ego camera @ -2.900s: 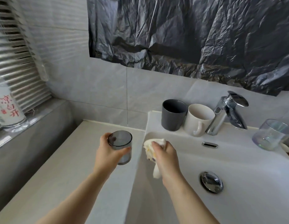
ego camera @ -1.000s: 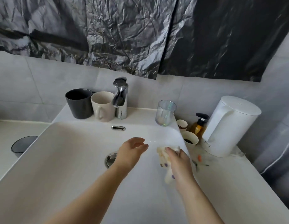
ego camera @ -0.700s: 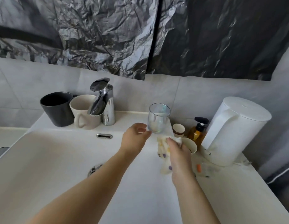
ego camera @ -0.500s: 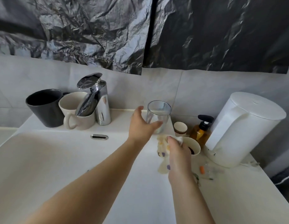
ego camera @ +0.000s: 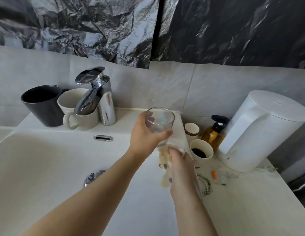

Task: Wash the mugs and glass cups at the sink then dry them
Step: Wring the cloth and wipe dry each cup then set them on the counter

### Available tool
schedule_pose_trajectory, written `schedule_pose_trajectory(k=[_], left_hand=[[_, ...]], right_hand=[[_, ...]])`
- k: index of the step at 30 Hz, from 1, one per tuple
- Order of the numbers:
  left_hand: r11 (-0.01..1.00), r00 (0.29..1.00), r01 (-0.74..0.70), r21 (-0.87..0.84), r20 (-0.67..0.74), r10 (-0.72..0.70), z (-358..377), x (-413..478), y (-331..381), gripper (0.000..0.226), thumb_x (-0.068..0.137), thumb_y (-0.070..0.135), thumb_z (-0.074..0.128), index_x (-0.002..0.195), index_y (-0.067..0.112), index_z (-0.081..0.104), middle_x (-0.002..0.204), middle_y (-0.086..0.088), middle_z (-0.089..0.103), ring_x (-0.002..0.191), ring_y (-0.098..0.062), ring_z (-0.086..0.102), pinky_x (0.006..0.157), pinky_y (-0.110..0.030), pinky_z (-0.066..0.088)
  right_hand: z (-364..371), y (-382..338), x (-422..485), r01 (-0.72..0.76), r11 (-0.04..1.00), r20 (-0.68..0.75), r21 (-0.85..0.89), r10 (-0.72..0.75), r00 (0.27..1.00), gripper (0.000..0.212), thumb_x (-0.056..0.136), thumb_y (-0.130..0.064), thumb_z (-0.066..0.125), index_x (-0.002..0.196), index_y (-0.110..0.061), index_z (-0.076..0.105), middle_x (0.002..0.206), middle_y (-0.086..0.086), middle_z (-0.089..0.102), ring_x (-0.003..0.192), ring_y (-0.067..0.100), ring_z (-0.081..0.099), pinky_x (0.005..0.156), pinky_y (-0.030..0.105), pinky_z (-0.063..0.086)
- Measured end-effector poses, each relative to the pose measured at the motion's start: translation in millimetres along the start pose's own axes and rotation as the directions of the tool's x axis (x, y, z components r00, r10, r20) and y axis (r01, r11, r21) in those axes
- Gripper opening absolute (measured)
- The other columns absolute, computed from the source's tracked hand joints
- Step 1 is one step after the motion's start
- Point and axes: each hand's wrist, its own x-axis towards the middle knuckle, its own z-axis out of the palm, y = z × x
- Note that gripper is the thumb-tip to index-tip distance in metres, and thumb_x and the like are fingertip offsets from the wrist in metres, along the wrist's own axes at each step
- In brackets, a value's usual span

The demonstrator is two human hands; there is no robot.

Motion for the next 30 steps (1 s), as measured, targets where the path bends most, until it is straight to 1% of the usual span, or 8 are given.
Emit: schedule_pose_trajectory(k=[6,11,13,16,19,23,26,30], left_hand=[[0.997,0.996,0.078,0.026,0.048,-0.079,-65,-52,-5,0.075,0.034,0.049,0.077,0.103,0.04,0.049,0.106,0.01,0.057,0.096,-0.013,0.058,0.08,-0.023,0.048],[0.928,0.991,0.038,0.371,0.104,-0.083,-112,-84,-22,0.081,0.034,0.053,0.073,0.109,0.039,0.046,0.109,0.011,0.054,0.099,-0.01,0.057,0.078,-0.025,0.047],[0.78,0.994,-0.038,0.625,0.102,-0.033,-121,-89,-29,0.086,0.043,0.043,0.082,0.12,0.032,0.046,0.11,0.008,0.049,0.101,-0.014,0.056,0.077,-0.022,0.042],[0.405,0.936,-0.33,0.853,0.242,0.255,-132,-86,-40,0.091,0.03,0.031,0.086,0.113,0.024,0.051,0.092,-0.001,0.058,0.075,-0.026,0.064,0.068,-0.027,0.049],[0.073,0.785,-0.53,0.845,0.455,0.421,-145,-77,-45,0.088,0.026,0.028,0.078,0.109,0.022,0.049,0.086,-0.002,0.063,0.073,-0.024,0.067,0.086,-0.044,0.052],[-0.289,0.609,-0.64,0.712,0.699,0.375,-158,-66,-41,0.068,0.042,0.01,0.059,0.109,0.018,0.048,0.083,-0.006,0.063,0.078,-0.028,0.066,0.105,-0.051,0.03],[-0.373,0.571,-0.64,0.672,0.741,0.353,-163,-58,-36,0.059,0.048,0.006,0.051,0.106,0.016,0.048,0.08,-0.006,0.061,0.076,-0.028,0.064,0.108,-0.05,0.023],[-0.357,0.547,-0.647,0.673,0.737,0.397,-162,-60,-37,0.059,0.049,0.006,0.052,0.107,0.016,0.048,0.081,-0.006,0.061,0.076,-0.028,0.064,0.108,-0.05,0.024]], right_hand=[[11,5,-22,-0.021,0.999,0.074,-0.032,0.023,0.997,0.02,0.089,-0.019,0.054,0.069,-0.02,0.054,0.064,-0.003,0.051,0.057,0.011,0.045,0.056,0.026,0.034],[25,21,-50,-0.048,0.998,0.18,-0.043,0.055,0.982,0.017,0.088,-0.015,0.055,0.072,-0.014,0.054,0.06,-0.003,0.05,0.051,0.009,0.043,0.048,0.02,0.033],[29,28,-56,-0.041,0.999,0.189,-0.025,0.045,0.981,0.019,0.088,-0.014,0.056,0.07,-0.012,0.051,0.057,-0.001,0.047,0.049,0.011,0.04,0.045,0.019,0.031],[33,35,-55,-0.005,0.997,0.178,-0.083,0.02,0.984,0.017,0.088,-0.019,0.057,0.072,-0.013,0.052,0.061,-0.002,0.048,0.056,0.013,0.041,0.053,0.023,0.031],[35,41,-51,0.013,0.994,0.167,-0.106,0.005,0.986,0.017,0.089,-0.021,0.056,0.073,-0.015,0.053,0.065,-0.002,0.05,0.06,0.013,0.044,0.056,0.024,0.031],[34,42,-51,0.036,0.991,0.19,-0.126,-0.011,0.982,0.02,0.091,-0.026,0.054,0.074,-0.017,0.054,0.068,-0.002,0.052,0.061,0.012,0.045,0.056,0.024,0.033],[34,40,-52,-0.027,0.996,0.211,-0.082,0.044,0.976,0.023,0.094,-0.036,0.049,0.077,-0.021,0.055,0.079,-0.006,0.055,0.071,0.01,0.049,0.057,0.024,0.037],[35,42,-50,-0.115,0.993,0.199,-0.006,0.114,0.973,0.029,0.094,-0.047,0.042,0.084,-0.024,0.057,0.099,-0.003,0.06,0.093,0.02,0.055,0.055,0.025,0.036]])
